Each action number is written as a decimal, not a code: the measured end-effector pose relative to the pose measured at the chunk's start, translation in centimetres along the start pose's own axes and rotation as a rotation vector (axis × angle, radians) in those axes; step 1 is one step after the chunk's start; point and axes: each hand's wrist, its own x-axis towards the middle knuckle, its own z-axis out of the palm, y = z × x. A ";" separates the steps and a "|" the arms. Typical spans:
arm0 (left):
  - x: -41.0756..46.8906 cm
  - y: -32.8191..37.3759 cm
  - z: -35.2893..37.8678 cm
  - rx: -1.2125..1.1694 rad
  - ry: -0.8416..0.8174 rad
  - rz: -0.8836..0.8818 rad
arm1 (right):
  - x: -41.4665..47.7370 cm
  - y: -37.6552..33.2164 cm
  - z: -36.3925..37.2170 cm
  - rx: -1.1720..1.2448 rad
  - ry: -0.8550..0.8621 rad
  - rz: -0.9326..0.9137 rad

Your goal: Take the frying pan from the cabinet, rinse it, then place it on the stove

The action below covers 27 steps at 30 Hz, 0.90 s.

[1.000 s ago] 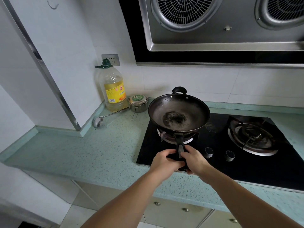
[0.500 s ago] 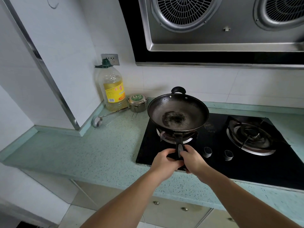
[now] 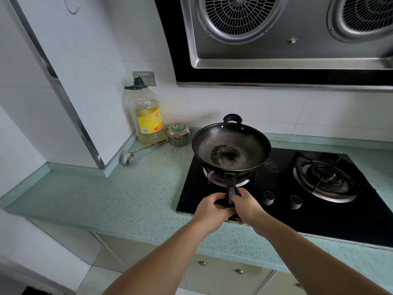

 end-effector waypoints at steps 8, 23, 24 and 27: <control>-0.2 -0.1 -0.2 -0.018 -0.002 -0.029 | -1.1 1.0 -0.7 0.124 -0.024 0.097; -0.1 -0.4 0.0 -0.025 0.028 -0.045 | -1.1 1.0 -0.7 0.234 0.011 0.123; 0.0 -0.5 0.0 -0.020 0.024 -0.032 | -1.0 1.0 -0.7 0.239 0.005 0.112; -0.3 -0.5 0.2 0.001 0.018 -0.035 | -1.7 0.8 -0.6 0.211 0.004 0.124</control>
